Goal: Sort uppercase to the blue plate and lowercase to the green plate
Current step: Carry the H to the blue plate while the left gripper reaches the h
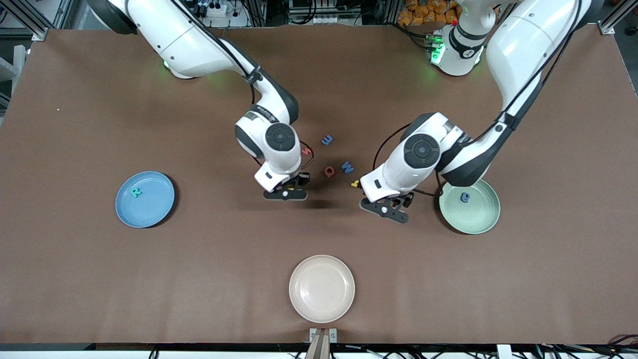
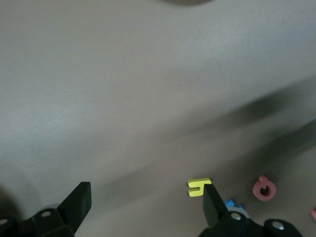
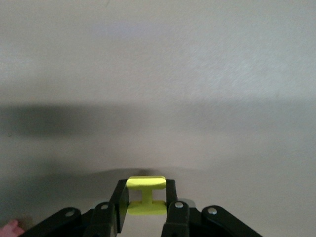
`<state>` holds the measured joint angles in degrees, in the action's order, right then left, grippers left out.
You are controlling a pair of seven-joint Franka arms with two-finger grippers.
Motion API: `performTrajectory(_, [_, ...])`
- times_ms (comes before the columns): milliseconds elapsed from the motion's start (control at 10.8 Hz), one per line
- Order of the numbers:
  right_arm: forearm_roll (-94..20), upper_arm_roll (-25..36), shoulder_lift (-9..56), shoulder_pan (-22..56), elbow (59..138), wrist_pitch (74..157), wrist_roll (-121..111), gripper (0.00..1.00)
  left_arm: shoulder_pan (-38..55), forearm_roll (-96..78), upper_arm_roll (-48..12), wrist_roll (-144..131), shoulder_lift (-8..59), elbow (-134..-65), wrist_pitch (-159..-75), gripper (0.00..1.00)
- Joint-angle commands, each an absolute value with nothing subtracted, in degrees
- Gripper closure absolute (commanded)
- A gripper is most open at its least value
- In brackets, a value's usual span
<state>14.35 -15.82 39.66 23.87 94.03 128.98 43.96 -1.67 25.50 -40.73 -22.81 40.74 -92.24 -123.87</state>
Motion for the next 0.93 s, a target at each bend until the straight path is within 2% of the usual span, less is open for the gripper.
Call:
performTrajectory(0, [10.3, -17.1, 35.9, 19.4, 94.8, 124.0, 33.2, 0.84, 3.9, 25.8, -36.7, -25.4, 41.4, -91.3, -124.3, 0.0])
performTrajectory(186, [10.3, -16.1, 33.5, 17.9, 94.9, 120.0, 27.4, 0.84, 4.9, 26.0, -36.7, -31.6, 41.9, -91.3, -124.3, 0.0])
performTrajectory(464, [10.3, -10.9, 30.4, 16.3, 97.0, 119.4, 13.8, 0.84, 7.5, 26.5, -36.3, -35.1, 43.5, -91.3, -124.4, 0.0])
performTrajectory(835, [10.1, -4.0, 28.7, 13.2, 98.1, 119.4, -5.2, 0.84, 11.9, 26.6, -30.7, -37.0, 44.5, -91.6, -127.0, 0.0])
